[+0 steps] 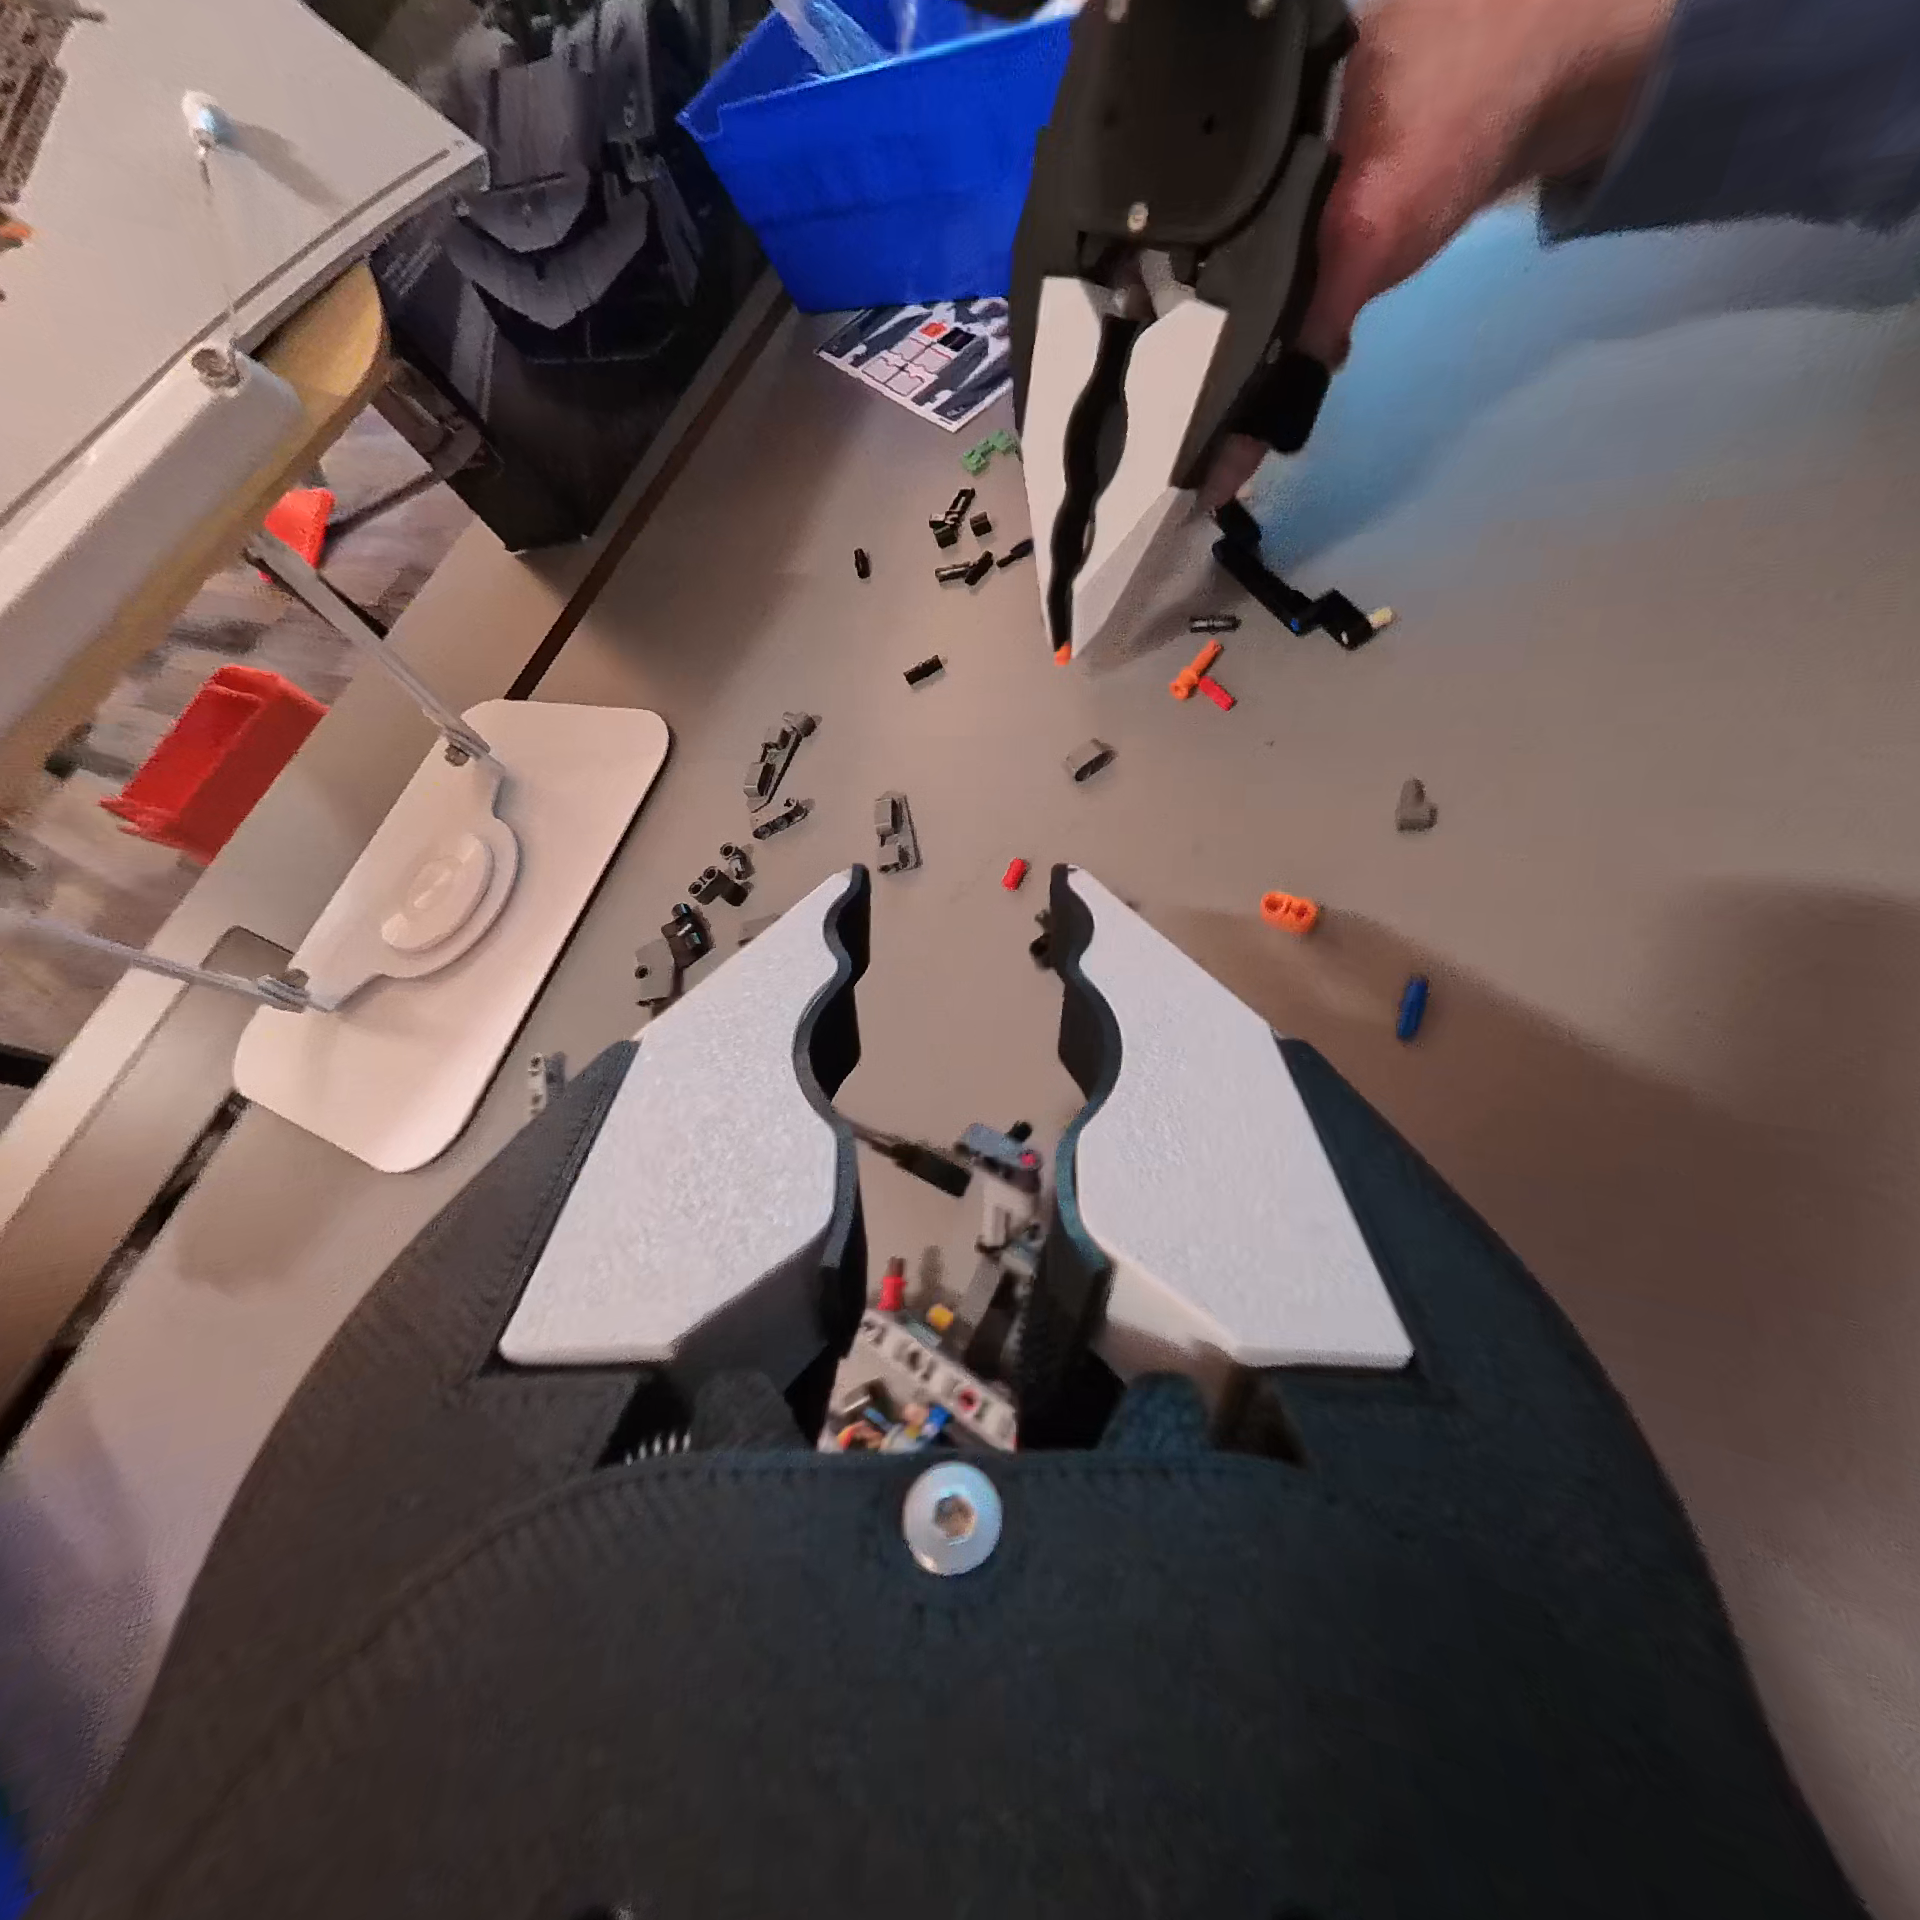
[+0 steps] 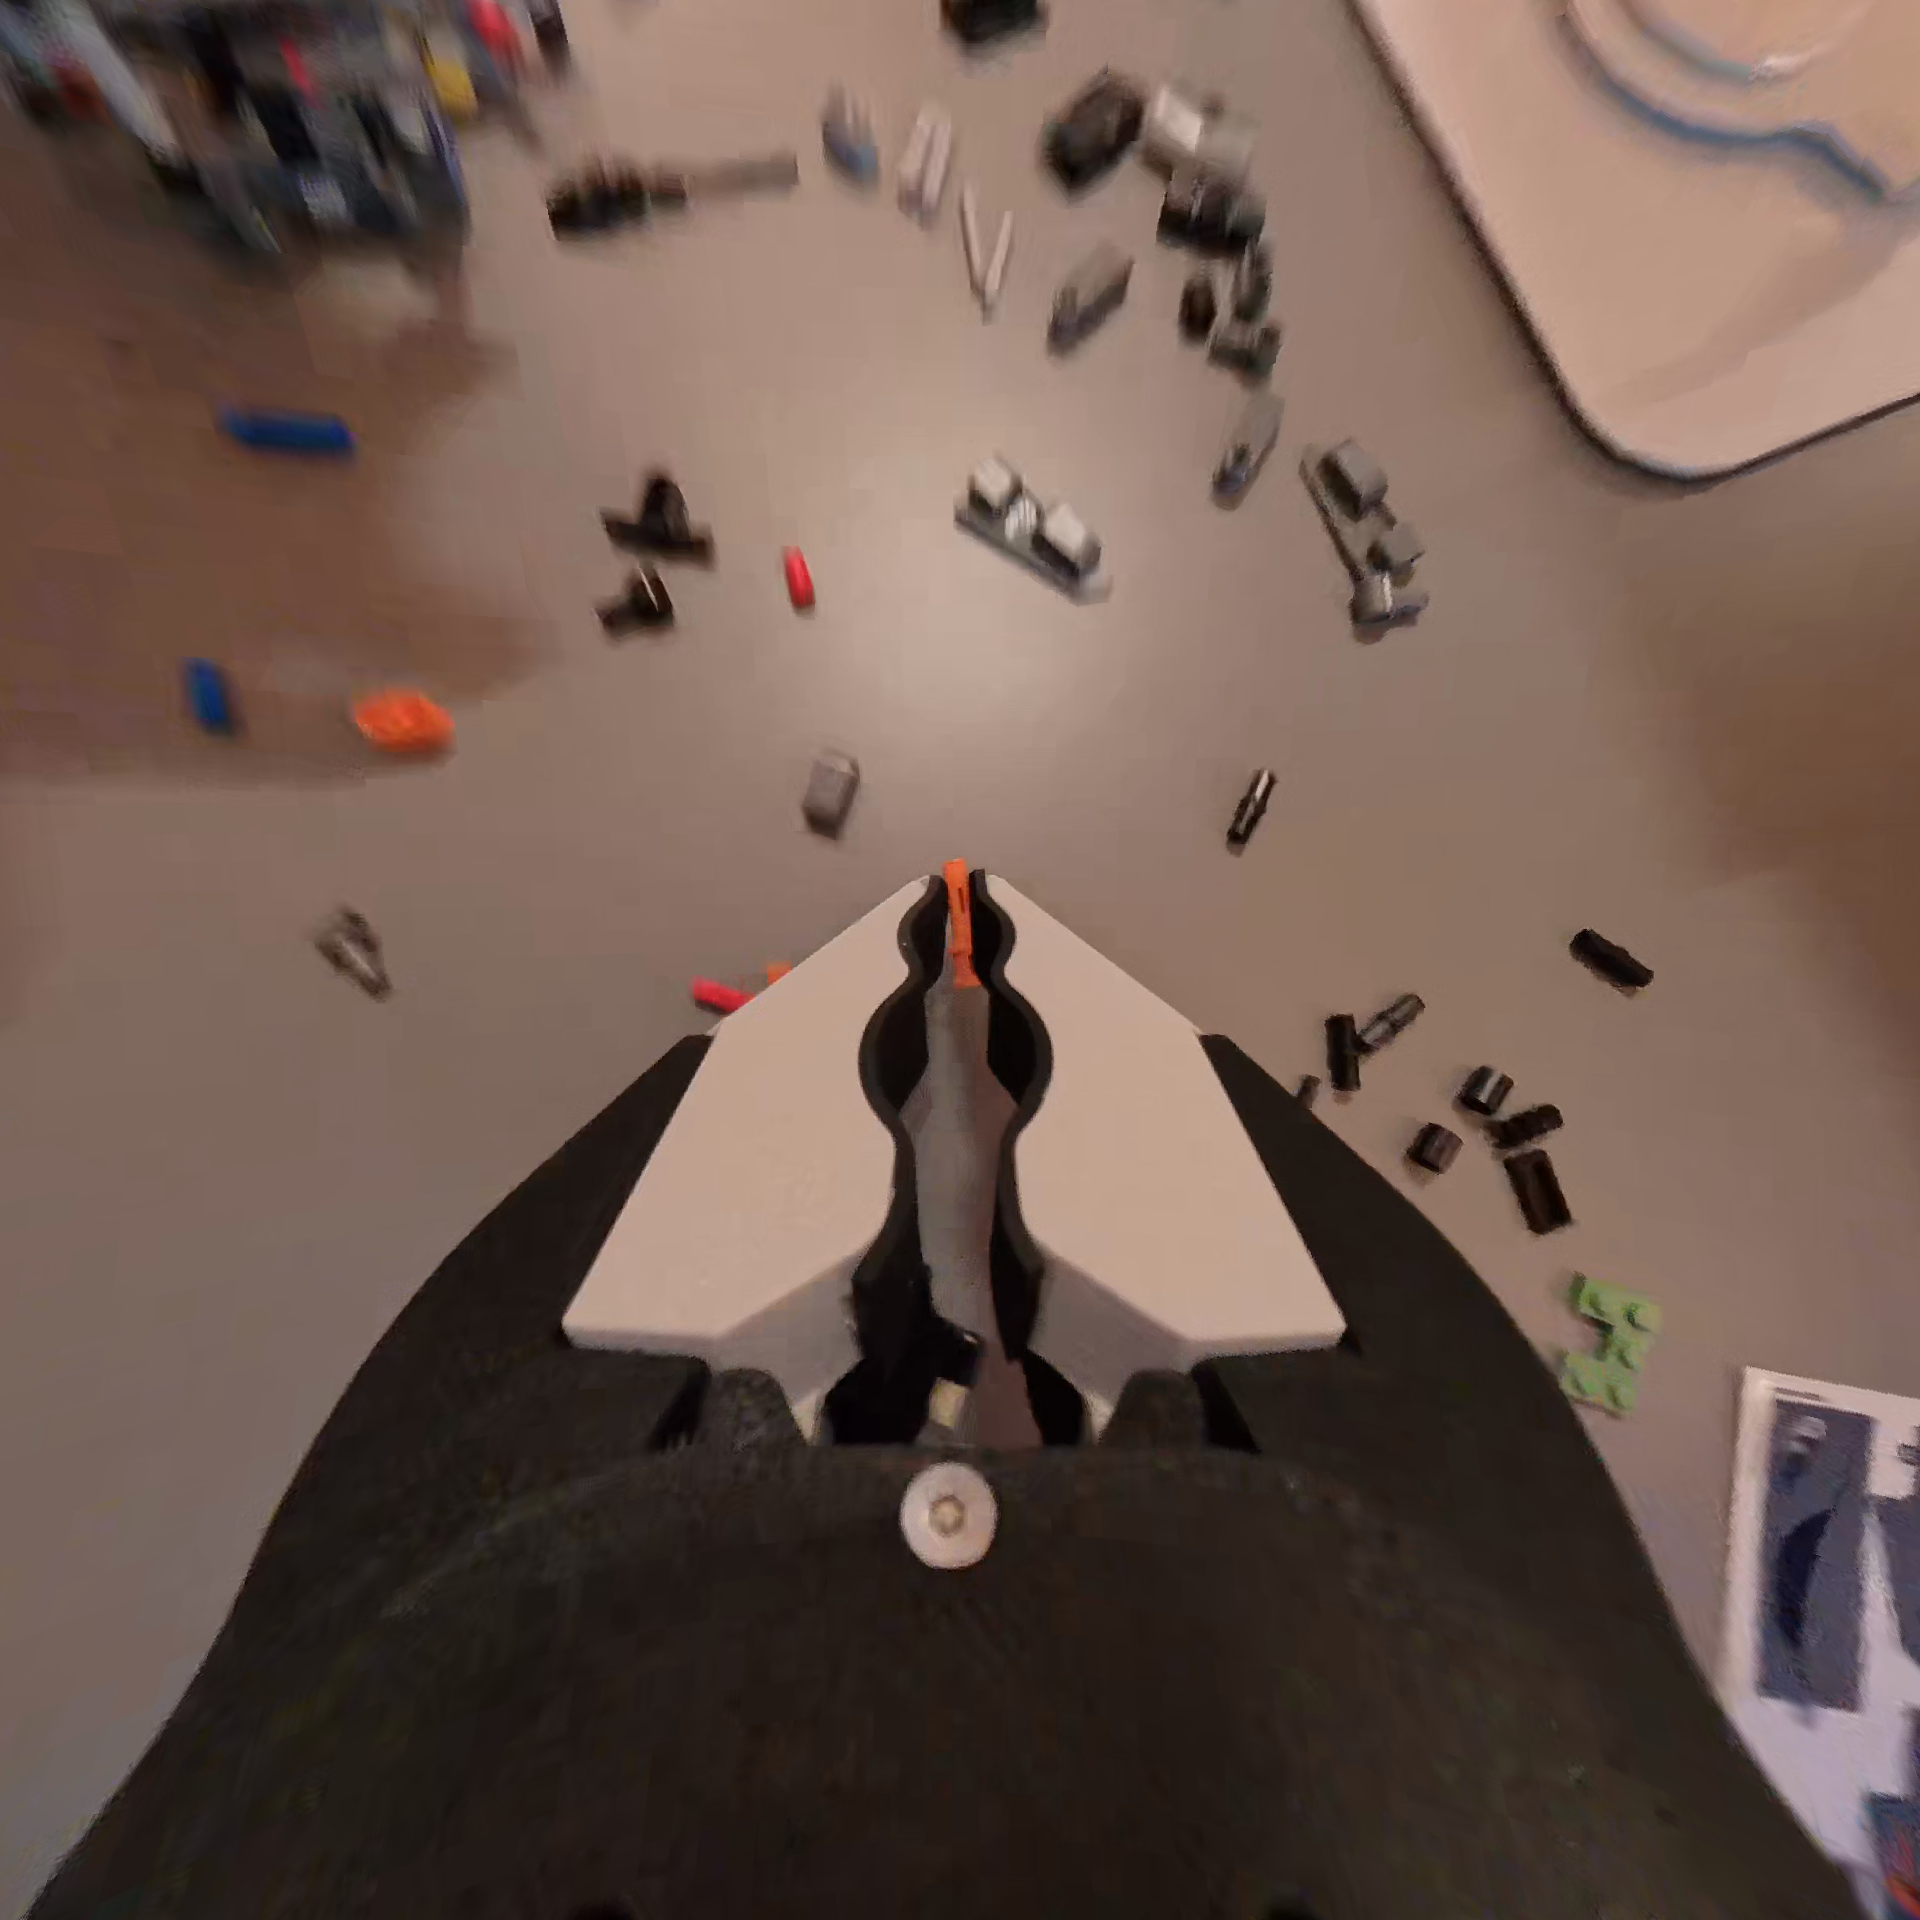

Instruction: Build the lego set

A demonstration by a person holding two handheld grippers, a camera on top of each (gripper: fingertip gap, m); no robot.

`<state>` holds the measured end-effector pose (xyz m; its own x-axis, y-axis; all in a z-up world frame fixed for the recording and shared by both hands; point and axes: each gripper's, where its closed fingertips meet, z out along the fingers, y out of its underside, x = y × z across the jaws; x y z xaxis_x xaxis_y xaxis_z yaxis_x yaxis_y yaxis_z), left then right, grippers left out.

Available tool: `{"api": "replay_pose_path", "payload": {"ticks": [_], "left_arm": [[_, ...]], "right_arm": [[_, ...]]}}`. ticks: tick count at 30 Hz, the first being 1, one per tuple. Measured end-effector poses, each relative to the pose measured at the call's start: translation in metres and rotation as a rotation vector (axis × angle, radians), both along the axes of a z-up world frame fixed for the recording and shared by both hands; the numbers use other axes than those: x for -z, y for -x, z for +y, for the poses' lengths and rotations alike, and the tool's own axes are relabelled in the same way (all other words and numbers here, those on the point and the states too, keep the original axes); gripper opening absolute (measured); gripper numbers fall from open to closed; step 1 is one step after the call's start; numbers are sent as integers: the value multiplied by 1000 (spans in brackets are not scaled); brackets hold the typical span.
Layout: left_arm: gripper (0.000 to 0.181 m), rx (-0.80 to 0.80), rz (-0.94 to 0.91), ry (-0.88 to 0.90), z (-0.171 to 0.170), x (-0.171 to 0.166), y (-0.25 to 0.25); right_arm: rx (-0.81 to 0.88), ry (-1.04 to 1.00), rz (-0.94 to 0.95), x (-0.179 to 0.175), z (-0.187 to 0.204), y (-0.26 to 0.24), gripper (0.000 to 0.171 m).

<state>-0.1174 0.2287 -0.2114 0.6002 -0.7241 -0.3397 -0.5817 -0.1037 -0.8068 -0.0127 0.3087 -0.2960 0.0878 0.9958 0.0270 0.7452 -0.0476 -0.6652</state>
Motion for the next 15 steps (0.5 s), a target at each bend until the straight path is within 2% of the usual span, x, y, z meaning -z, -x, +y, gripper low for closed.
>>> {"api": "replay_pose_path", "payload": {"ticks": [3, 8, 12, 15], "left_arm": [[38, -71, -105, 8, 2, 0, -10], [30, -148, -303, 58, 6, -7, -23], [29, -99, -562, 93, 6, -35, -32], [27, -70, -690, 62, 9, -61, -33]], "right_arm": [[45, 71, 225, -40, -19, 24, 3], [22, 174, 624, -122, -55, 55, 2], [-19, 303, 960, -183, -72, 64, 1], [-15, 437, 1129, -205, -73, 66, 1]]}}
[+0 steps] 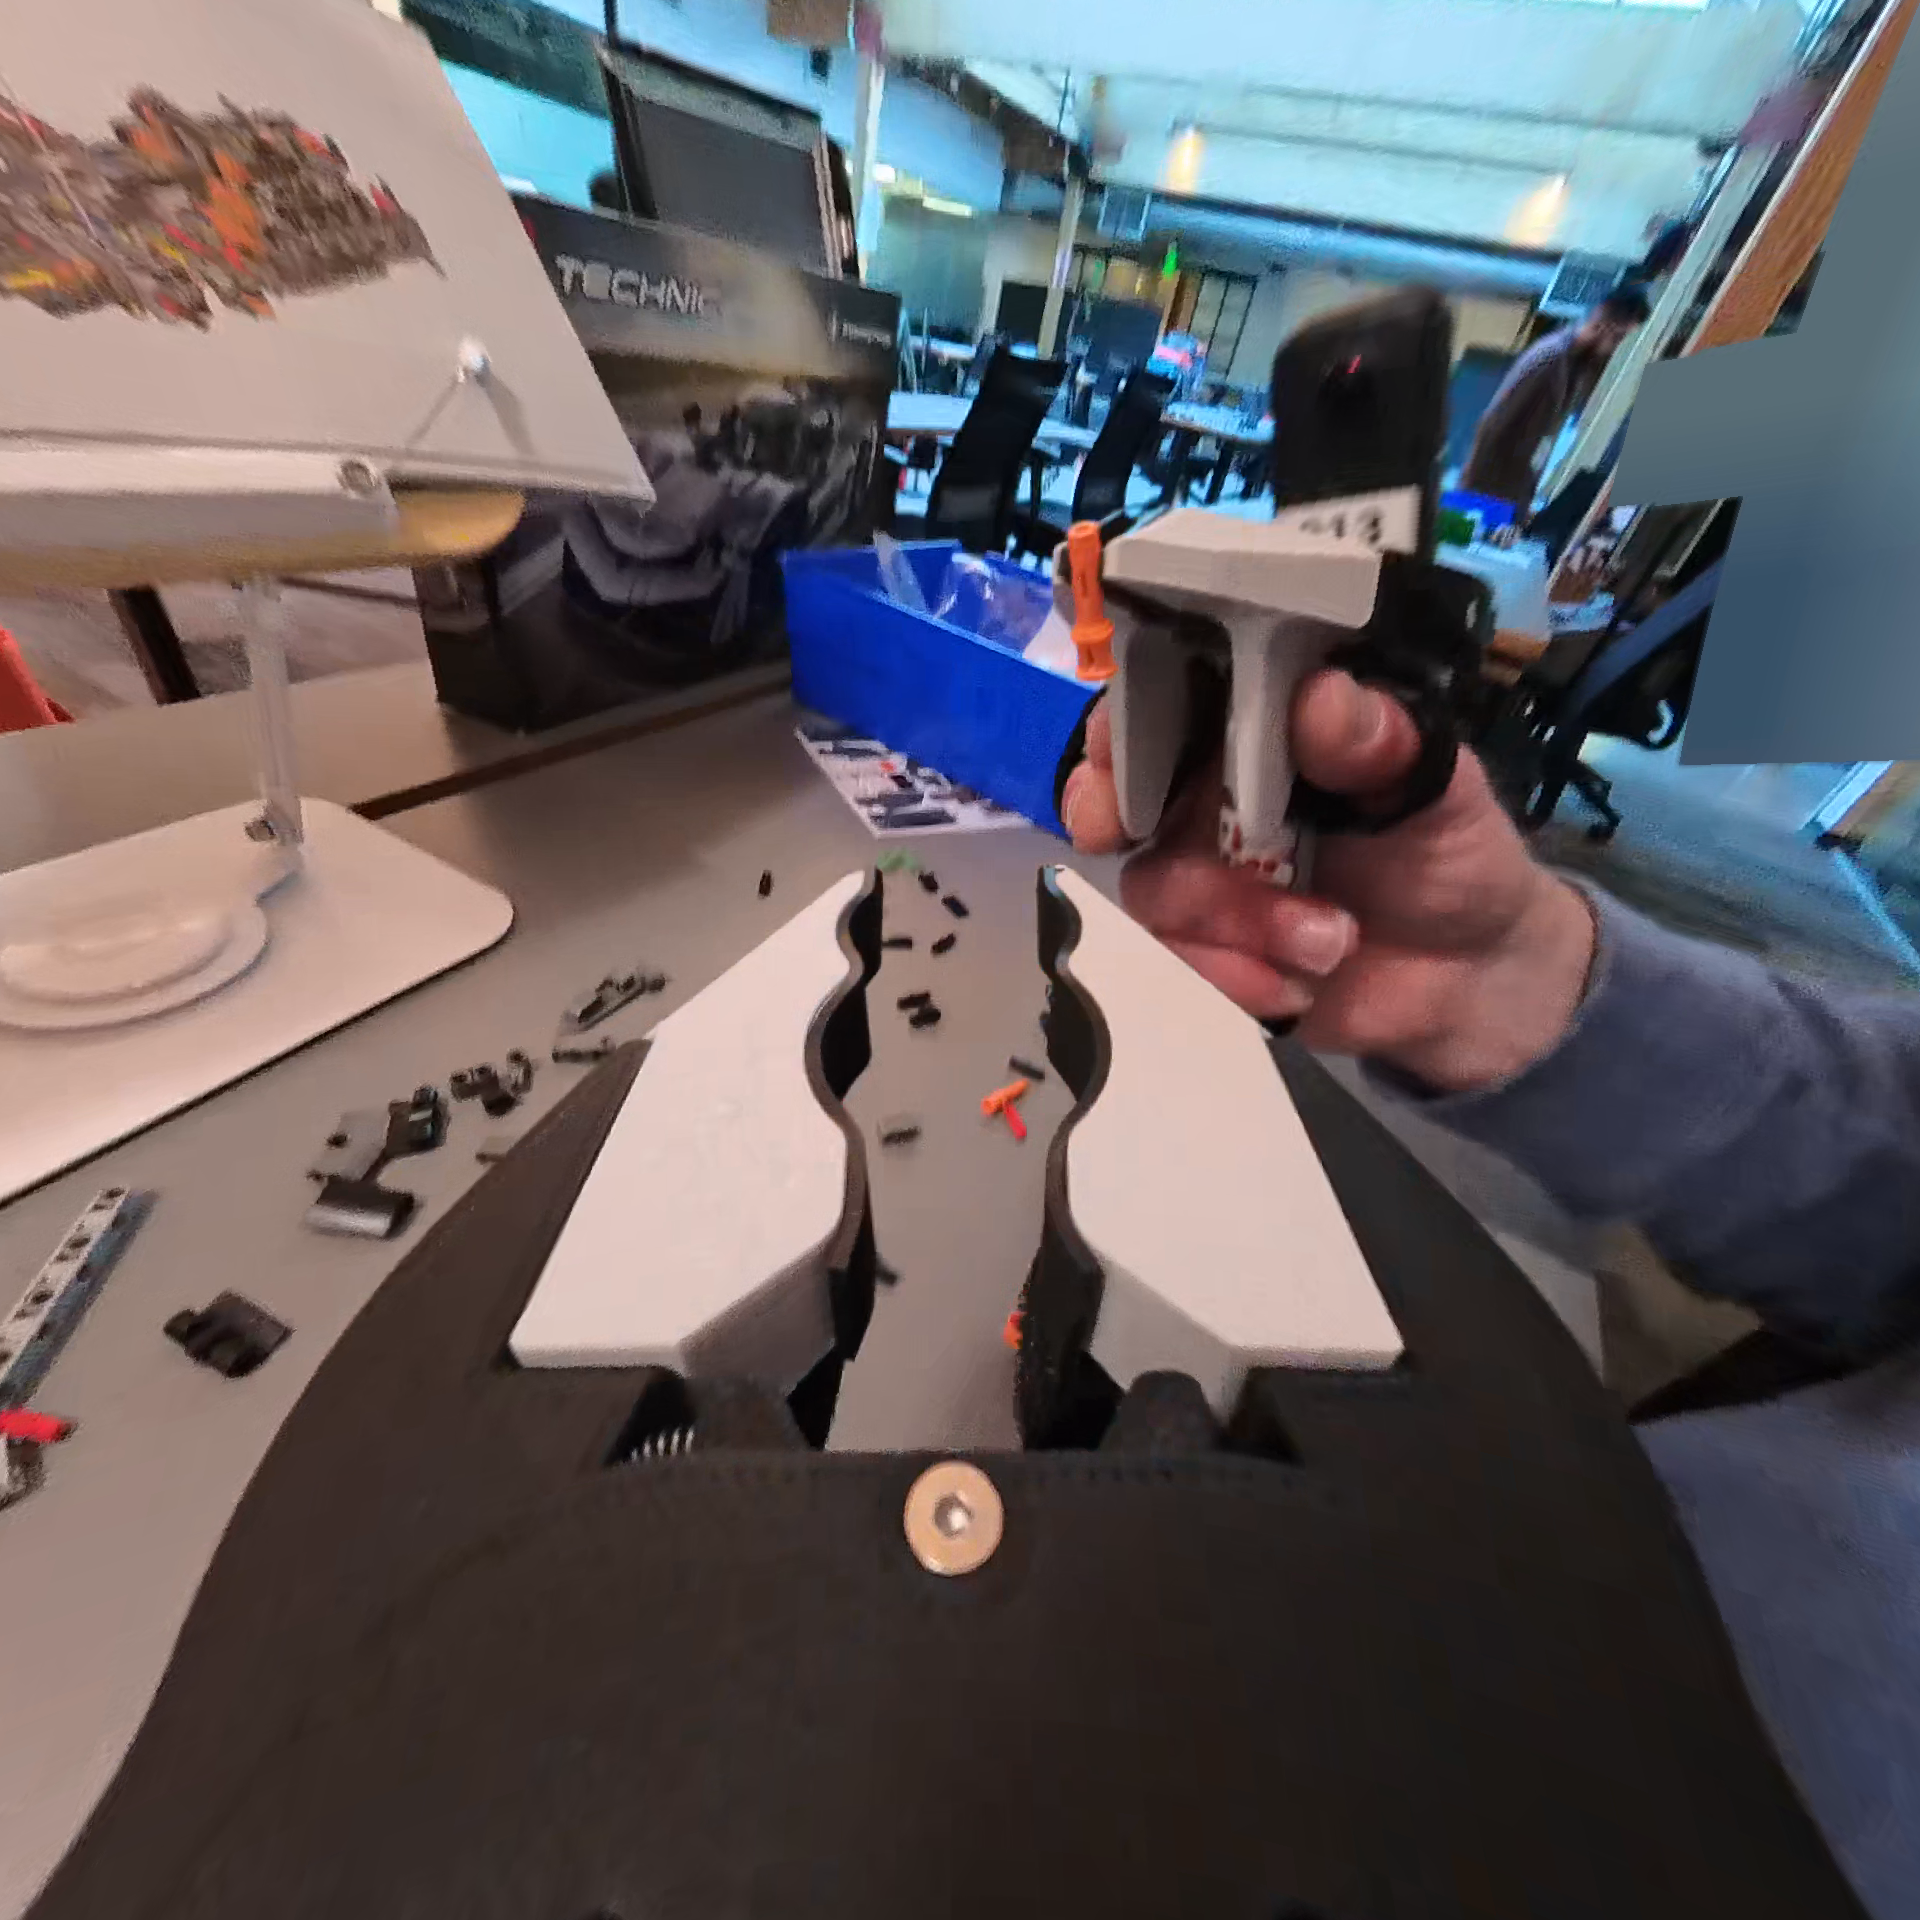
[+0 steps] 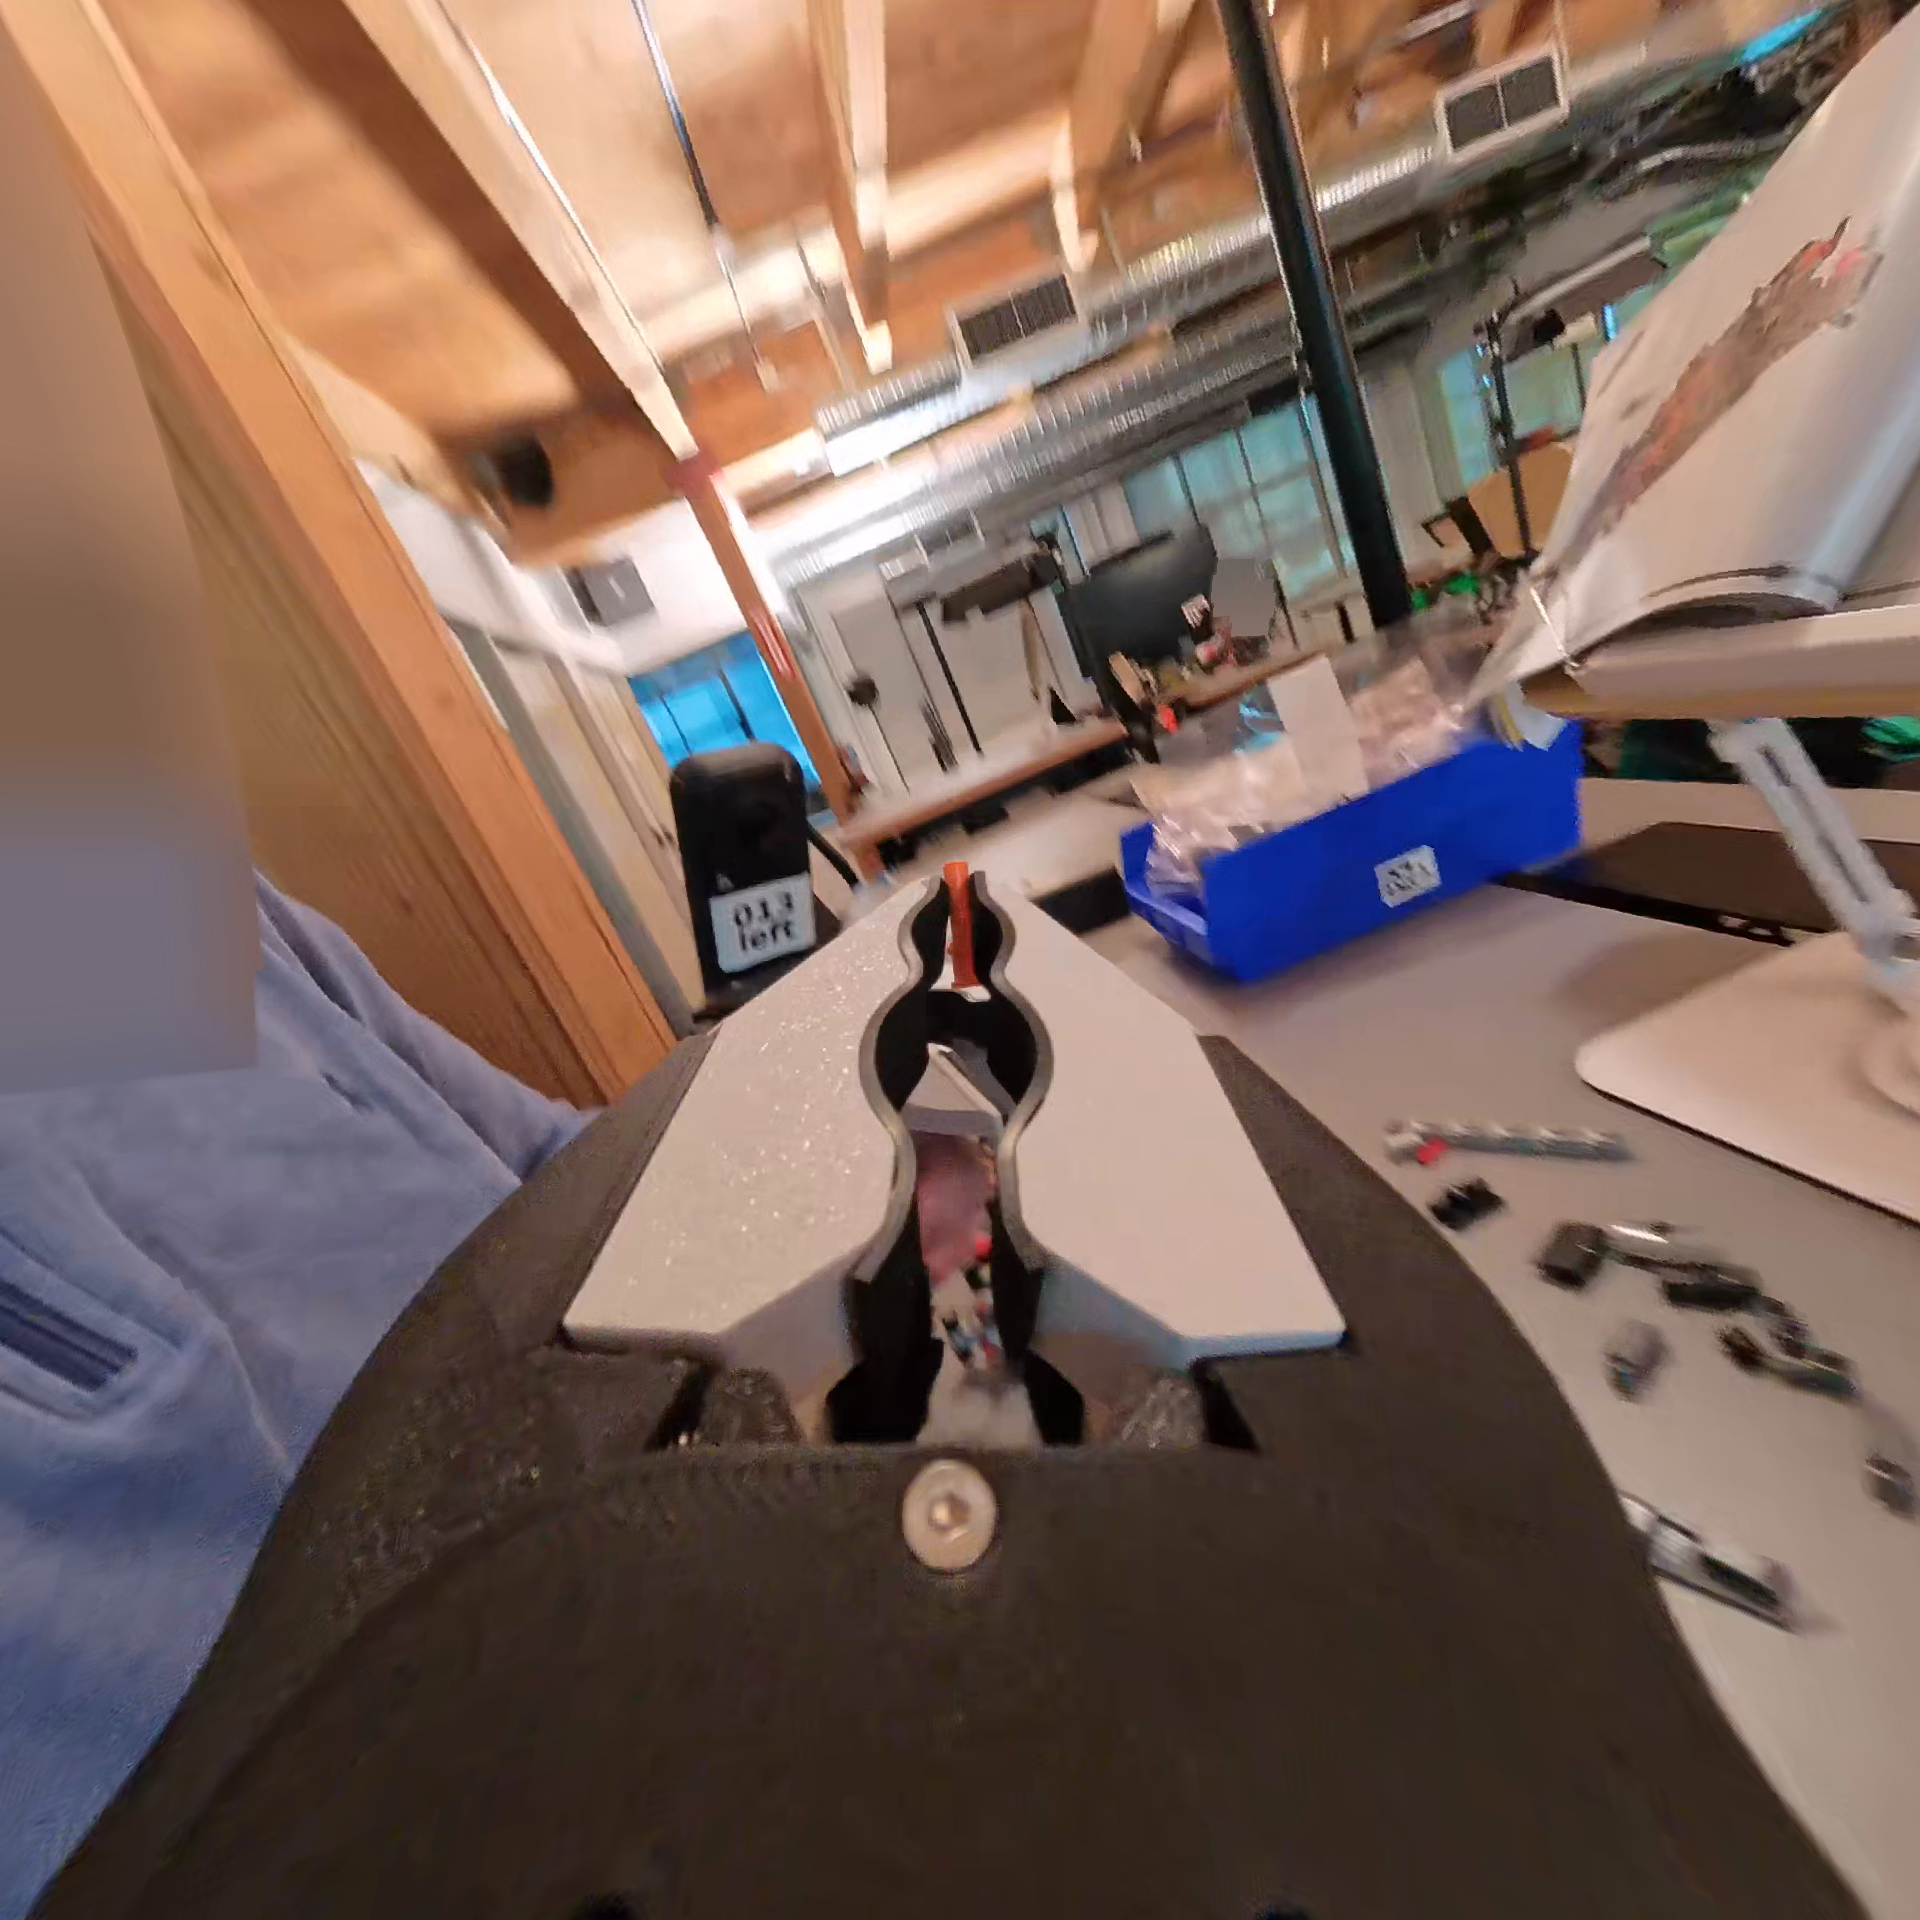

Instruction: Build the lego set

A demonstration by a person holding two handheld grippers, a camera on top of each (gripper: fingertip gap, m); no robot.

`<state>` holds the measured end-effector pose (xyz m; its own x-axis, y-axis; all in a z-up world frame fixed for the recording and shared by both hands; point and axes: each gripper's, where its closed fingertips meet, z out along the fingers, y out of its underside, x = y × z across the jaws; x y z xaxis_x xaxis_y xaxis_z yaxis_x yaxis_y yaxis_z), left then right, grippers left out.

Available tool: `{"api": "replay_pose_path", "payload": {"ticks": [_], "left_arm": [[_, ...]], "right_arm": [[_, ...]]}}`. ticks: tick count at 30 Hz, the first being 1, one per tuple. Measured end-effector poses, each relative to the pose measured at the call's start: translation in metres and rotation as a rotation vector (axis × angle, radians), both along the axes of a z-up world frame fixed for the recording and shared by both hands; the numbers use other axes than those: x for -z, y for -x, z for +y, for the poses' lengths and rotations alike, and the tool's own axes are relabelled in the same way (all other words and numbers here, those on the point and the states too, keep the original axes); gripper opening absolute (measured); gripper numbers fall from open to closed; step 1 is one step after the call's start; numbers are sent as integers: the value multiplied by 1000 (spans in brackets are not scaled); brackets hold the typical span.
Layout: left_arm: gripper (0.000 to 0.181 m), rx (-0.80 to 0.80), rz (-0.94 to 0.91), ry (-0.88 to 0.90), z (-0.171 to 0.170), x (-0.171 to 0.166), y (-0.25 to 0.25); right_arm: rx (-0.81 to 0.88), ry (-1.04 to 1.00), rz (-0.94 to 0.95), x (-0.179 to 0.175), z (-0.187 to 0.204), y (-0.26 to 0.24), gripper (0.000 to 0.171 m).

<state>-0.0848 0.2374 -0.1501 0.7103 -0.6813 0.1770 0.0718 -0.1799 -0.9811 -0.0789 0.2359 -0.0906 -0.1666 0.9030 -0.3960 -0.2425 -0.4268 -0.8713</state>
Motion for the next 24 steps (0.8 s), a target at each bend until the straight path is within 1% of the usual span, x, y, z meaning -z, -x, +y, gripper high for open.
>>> {"api": "replay_pose_path", "payload": {"ticks": [2, 5, 7, 8, 16, 19, 22, 24], "left_arm": [[27, -13, 0, -50, 2, -12, -2], [23, -73, 74, -124, 7, -20, -3], [19, -65, 87, -151, 8, -24, -9], [19, -46, 86, -131, 9, -23, -13], [17, 97, -162, -37, 5, -37, -20], [14, 140, -184, -12, 4, -38, -24], [5, 171, -225, 10, 3, -38, -26], [4, 184, -243, 16, 2, -38, -25]], "right_arm": [[-27, 80, 87, -6, 0, 1, 1], [-50, 152, 164, -7, 0, 3, 2], [-65, 182, 201, -7, 0, 2, 2], [-67, 192, 211, -7, 1, 2, 2], [-71, 210, 217, 1, 5, -1, 1], [-85, 211, 216, 4, 4, 1, 1], [-92, 213, 221, 5, 2, 2, 1], [-96, 209, 216, 5, 1, 2, 1]]}}
